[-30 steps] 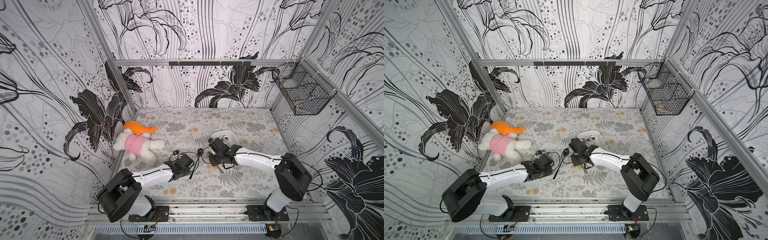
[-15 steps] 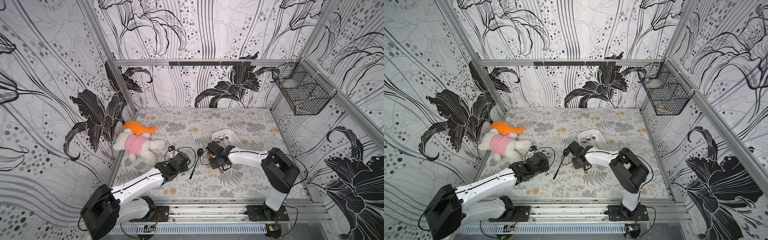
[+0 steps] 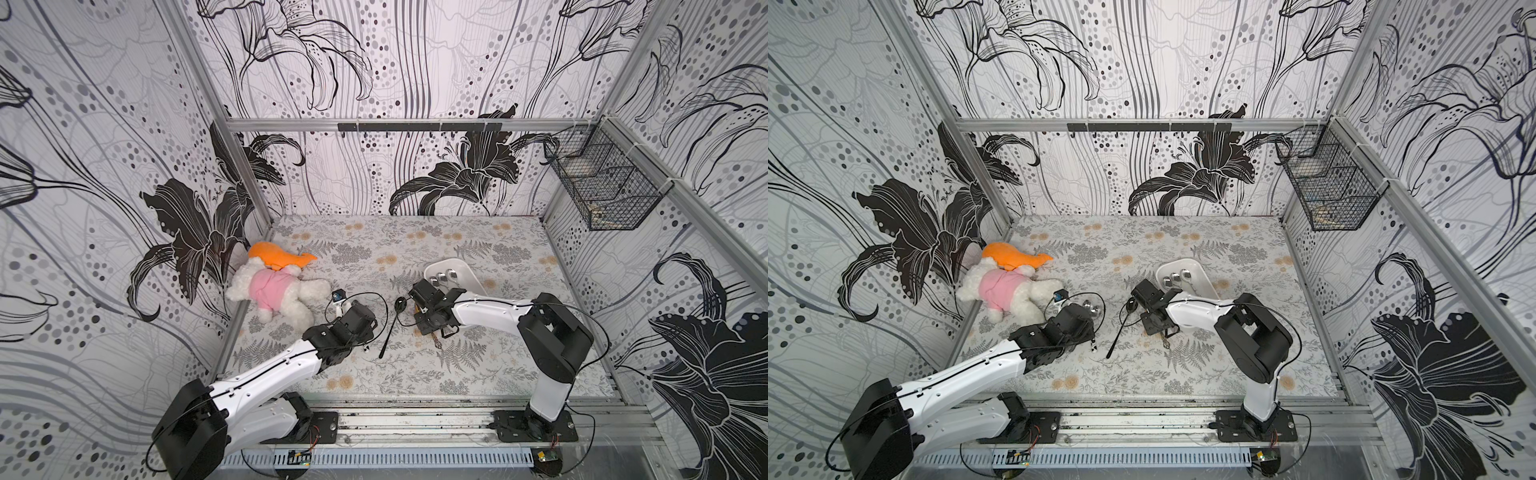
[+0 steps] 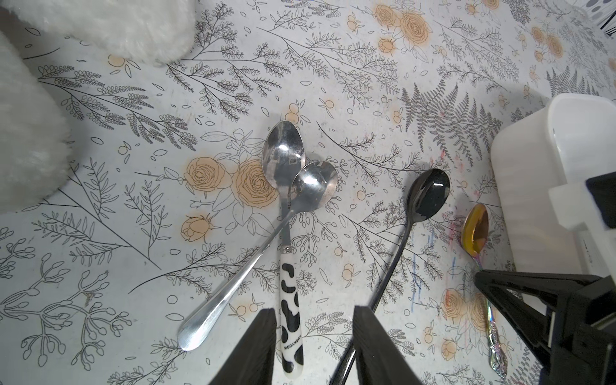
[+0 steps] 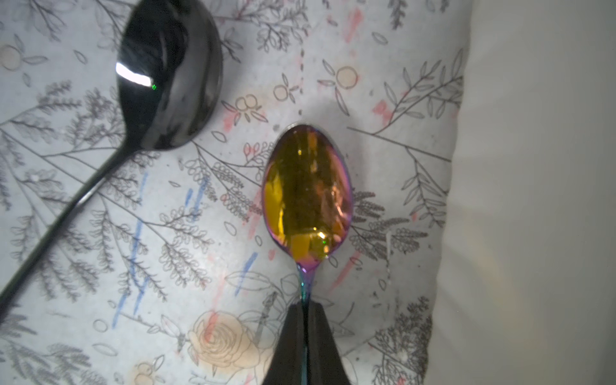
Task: Put the spoon into the storage box
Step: Pick up the spoon from the center of the board, then place the spoon in the storage box.
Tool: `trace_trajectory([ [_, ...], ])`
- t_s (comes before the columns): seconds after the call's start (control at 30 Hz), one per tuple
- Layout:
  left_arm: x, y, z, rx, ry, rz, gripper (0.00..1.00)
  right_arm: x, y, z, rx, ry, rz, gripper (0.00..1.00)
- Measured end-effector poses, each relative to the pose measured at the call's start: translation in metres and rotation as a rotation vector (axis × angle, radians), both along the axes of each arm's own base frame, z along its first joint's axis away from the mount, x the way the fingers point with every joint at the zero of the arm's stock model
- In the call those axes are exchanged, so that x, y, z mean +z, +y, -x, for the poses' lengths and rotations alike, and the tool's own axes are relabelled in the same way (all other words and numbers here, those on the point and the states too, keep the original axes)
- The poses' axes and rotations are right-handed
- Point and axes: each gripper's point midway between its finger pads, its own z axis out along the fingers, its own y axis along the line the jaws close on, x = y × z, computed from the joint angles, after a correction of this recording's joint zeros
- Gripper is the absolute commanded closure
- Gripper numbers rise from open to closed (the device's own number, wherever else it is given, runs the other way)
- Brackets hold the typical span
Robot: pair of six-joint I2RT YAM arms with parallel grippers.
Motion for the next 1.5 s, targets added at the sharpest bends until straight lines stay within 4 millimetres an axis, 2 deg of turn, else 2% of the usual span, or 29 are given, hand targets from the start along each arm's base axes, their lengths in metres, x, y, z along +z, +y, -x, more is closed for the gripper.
trace_trajectory([
  [0.2,0.004,0.001,0.0,0.002,-0.012,0.006,0.56,0.025,0.014,-0.014,-0.001,-0.045,-0.04,1.0],
  [0.37,0.004,0.001,0.0,0.003,-0.014,0.004,0.56,0.06,0.014,-0.03,-0.022,-0.099,-0.088,1.0],
  [0.43,0.005,0.002,0.0,0.005,-0.016,0.003,0.56,0.076,0.006,-0.04,-0.049,-0.124,-0.108,1.0],
  [0.53,0.007,0.002,0.0,0.006,-0.023,0.007,0.56,0.098,-0.016,-0.061,-0.114,-0.163,-0.134,1.0],
  [0.67,0.011,0.003,-0.001,0.009,-0.035,0.014,0.56,0.112,-0.051,-0.083,-0.191,-0.194,-0.144,1.0],
  [0.73,0.012,0.003,-0.001,0.01,-0.04,0.017,0.56,0.111,-0.066,-0.091,-0.223,-0.195,-0.135,1.0],
  [0.83,0.013,0.003,-0.001,0.009,-0.041,0.019,0.56,0.102,-0.076,-0.096,-0.235,-0.179,-0.114,1.0],
  [1.03,0.008,0.003,-0.001,0.008,-0.029,0.007,0.56,0.061,-0.085,-0.103,-0.226,-0.097,-0.04,1.0],
  [1.23,0.005,0.002,-0.001,0.004,-0.021,-0.001,0.56,0.032,-0.084,-0.105,-0.186,-0.029,0.021,1.0],
  [1.5,0.001,0.001,-0.001,-0.001,-0.008,-0.01,0.56,0.017,-0.082,-0.109,-0.162,0.0,0.052,0.99],
])
